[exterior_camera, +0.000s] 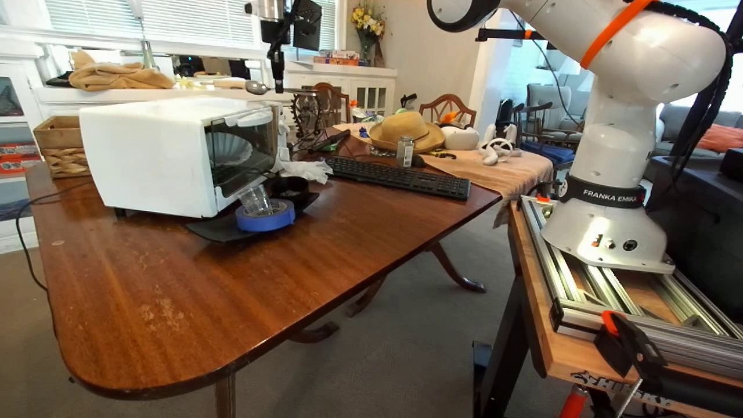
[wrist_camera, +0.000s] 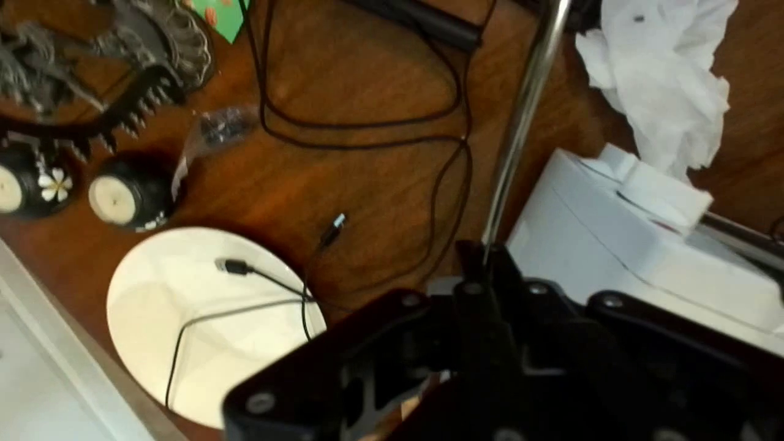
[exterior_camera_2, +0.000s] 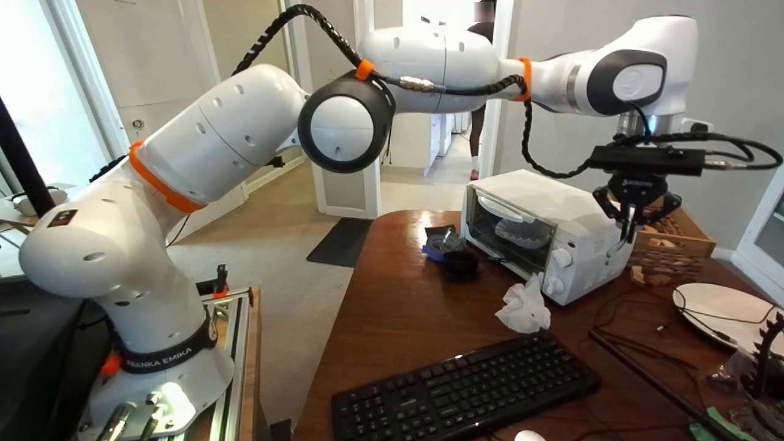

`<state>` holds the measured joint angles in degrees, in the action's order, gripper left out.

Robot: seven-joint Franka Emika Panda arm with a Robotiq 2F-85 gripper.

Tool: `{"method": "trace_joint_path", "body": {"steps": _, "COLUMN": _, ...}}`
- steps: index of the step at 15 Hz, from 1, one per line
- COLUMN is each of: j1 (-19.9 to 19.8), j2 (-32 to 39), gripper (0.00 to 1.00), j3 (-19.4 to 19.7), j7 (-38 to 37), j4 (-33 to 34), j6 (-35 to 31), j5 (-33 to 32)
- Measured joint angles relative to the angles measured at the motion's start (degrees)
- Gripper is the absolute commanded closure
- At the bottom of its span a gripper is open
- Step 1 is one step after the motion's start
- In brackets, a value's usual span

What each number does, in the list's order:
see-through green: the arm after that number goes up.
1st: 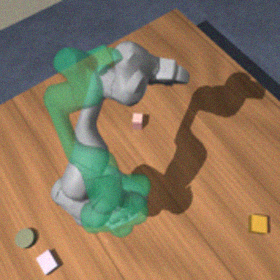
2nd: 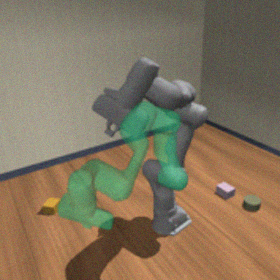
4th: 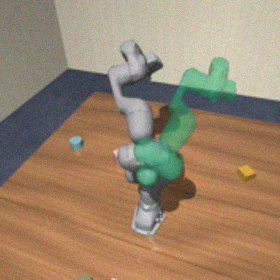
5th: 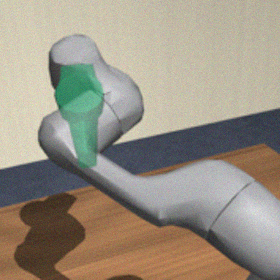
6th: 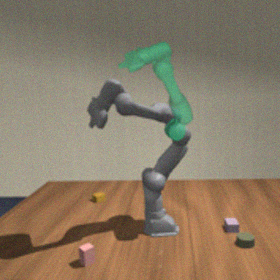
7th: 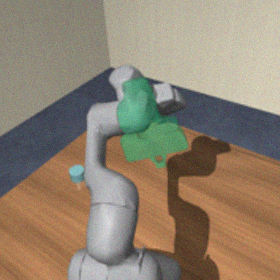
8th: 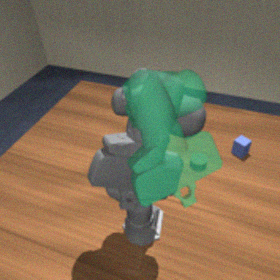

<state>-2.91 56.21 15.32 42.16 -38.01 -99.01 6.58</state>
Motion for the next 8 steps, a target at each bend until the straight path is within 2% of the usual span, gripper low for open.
{"method": "trace_joint_path", "body": {"steps": 4, "j1": -6.07, "j2": -0.11, "gripper": 0.99, "j3": -0.09, "j7": 0.46, "j4": -4.98, "j6": -0.50, "j5": 3.49}}
{"method": "trace_joint_path", "body": {"steps": 8, "j1": -11.72, "j2": -1.78, "gripper": 0.99, "j3": -0.20, "j7": 4.47, "j4": -11.59, "j6": -3.28, "j5": 7.36}}
